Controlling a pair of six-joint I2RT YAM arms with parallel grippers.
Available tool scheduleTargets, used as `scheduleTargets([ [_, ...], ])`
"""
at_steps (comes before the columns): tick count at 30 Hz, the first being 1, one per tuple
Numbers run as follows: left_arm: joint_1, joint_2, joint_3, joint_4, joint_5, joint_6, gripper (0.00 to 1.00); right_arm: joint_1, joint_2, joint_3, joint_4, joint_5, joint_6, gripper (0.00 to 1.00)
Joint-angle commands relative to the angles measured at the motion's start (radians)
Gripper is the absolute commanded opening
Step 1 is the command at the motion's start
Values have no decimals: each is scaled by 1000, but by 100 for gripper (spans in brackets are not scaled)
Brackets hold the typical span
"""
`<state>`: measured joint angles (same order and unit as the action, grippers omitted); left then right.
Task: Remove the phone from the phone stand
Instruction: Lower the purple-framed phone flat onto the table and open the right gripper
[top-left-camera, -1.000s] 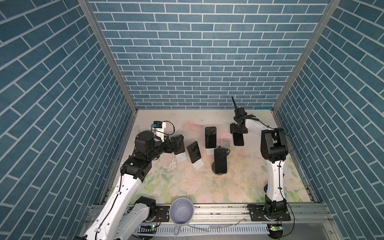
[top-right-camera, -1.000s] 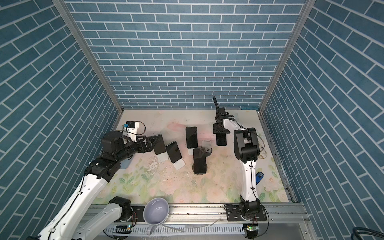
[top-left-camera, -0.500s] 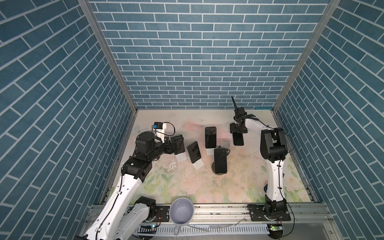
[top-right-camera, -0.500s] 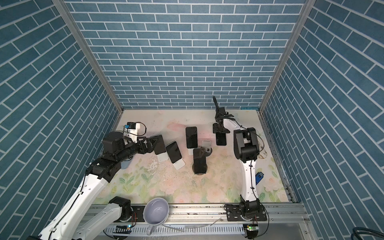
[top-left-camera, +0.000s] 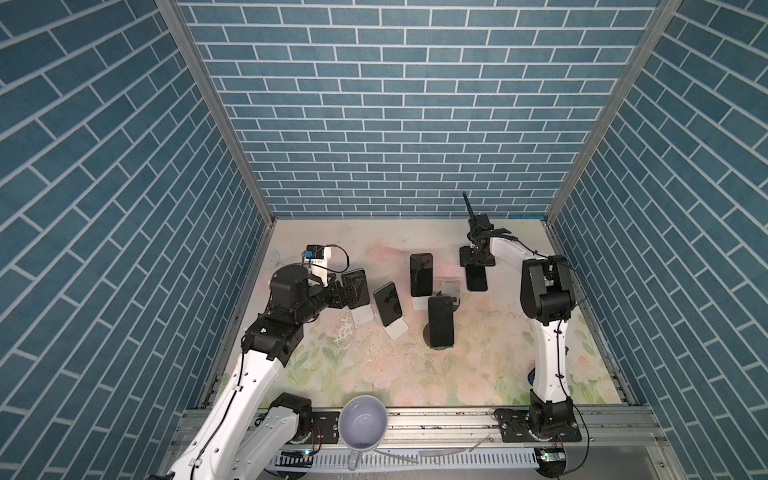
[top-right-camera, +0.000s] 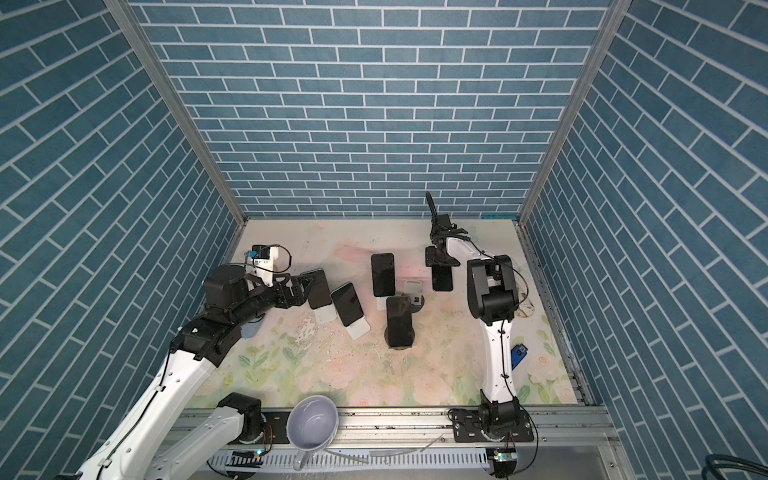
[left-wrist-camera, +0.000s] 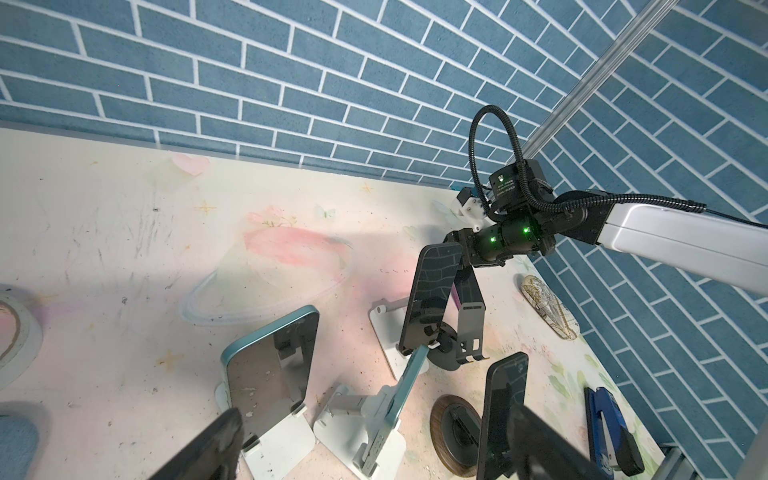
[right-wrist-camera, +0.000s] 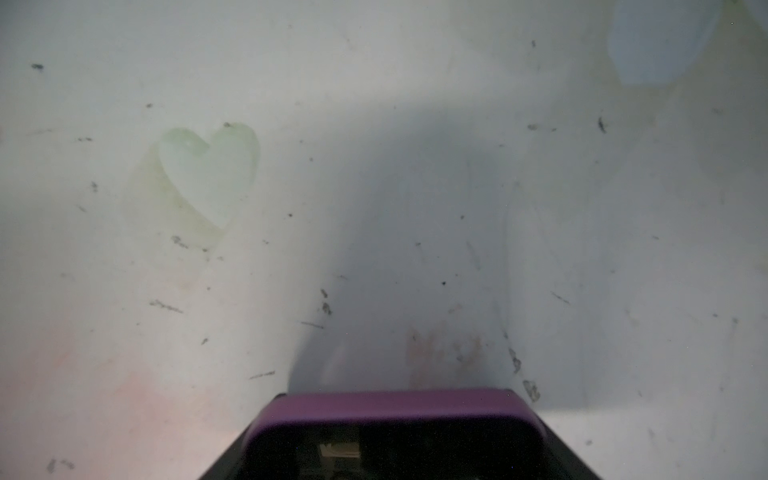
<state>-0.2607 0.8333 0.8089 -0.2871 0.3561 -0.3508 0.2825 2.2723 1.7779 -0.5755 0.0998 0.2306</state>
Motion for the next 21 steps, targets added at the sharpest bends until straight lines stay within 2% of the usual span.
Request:
scheduleTargets([
  [1, -3, -10, -10, -22, -6, 10, 100, 1, 27, 16, -62, 1, 2, 78],
  [14, -4, -23, -8, -34, -6, 8, 100, 0, -13, 8, -61, -11, 16, 81],
  [21, -4, -26, -4, -41, -12, 6, 100, 3, -157, -78, -30, -6, 49, 81],
])
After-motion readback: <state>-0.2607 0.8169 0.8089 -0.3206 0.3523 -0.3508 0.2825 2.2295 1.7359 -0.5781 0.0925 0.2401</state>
